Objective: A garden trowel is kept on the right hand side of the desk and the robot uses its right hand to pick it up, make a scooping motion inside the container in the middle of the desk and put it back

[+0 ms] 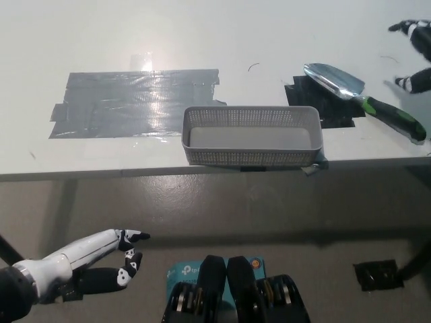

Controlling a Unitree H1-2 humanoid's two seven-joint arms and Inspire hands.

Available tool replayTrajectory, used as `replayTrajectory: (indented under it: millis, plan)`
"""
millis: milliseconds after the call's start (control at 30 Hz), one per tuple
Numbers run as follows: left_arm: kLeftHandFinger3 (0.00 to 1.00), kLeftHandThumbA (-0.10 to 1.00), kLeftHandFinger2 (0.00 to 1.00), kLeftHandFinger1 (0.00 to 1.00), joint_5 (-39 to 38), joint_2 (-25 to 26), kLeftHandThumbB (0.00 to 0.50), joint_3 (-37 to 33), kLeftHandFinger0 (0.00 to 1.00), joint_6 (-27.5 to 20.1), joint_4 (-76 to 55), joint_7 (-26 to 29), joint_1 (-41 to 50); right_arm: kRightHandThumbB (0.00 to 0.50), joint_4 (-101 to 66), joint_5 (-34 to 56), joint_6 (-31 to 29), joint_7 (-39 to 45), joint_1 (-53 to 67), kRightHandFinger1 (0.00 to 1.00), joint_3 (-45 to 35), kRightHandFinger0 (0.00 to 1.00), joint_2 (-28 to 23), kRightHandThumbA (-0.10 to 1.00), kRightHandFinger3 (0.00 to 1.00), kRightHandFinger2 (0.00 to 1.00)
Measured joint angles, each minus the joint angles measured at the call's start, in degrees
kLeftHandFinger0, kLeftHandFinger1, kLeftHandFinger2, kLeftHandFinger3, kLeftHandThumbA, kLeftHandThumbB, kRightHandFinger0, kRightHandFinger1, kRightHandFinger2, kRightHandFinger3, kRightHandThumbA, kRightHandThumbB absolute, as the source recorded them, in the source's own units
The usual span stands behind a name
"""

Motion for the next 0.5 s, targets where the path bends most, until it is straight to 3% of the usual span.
replayTrajectory:
  millis: [33, 67, 133, 267, 367, 500]
  plan:
    - [1.0, 1.0, 1.0, 1.0, 0.0, 0.0, 0.408, 0.0, 1.0, 0.0, 0.1, 0.0, 0.0, 0.253, -2.7, 0.6, 0.1, 0.0, 1.9, 1.0, -1.2, 1.0, 0.5, 0.43, 1.0, 1.0]
    - [1.0, 1.0, 1.0, 1.0, 0.0, 0.0, 0.408, 0.0, 1.0, 0.0, 0.2, 0.0, 0.0, 0.261, -4.9, 1.1, 0.1, 0.0, 4.0, 1.0, -2.2, 1.0, 1.0, 0.39, 1.0, 1.0]
    - [1.0, 1.0, 1.0, 1.0, 0.0, 0.0, 0.421, 0.0, 1.0, 0.0, 0.3, 0.0, 0.0, 0.215, -9.2, 2.3, 0.2, -0.2, 7.8, 1.0, -4.6, 1.0, 2.6, 0.32, 1.0, 1.0]
    - [1.0, 1.0, 1.0, 1.0, 0.0, -0.3, 0.407, 0.0, 1.0, 0.0, 0.4, 0.0, 0.1, 0.197, -18.0, 5.0, -0.1, -1.2, 16.6, 1.0, -9.1, 1.0, 7.2, 0.15, 1.0, 1.0]
    - [1.0, 1.0, 1.0, 1.0, 0.0, -0.7, 0.393, 0.0, 1.0, 0.0, 0.4, 0.0, 0.1, 0.167, -25.4, 8.3, -2.1, -3.9, 25.5, 1.0, -13.5, 1.0, 12.9, 0.15, 1.0, 1.0]
    - [1.0, 1.0, 1.0, 1.0, 0.0, -0.8, 0.375, -0.1, 1.0, 0.0, 0.3, 0.1, 0.1, 0.17, -27.5, 10.6, -5.5, -7.3, 33.9, 1.0, -15.2, 1.0, 18.4, 0.06, 1.0, 1.0]
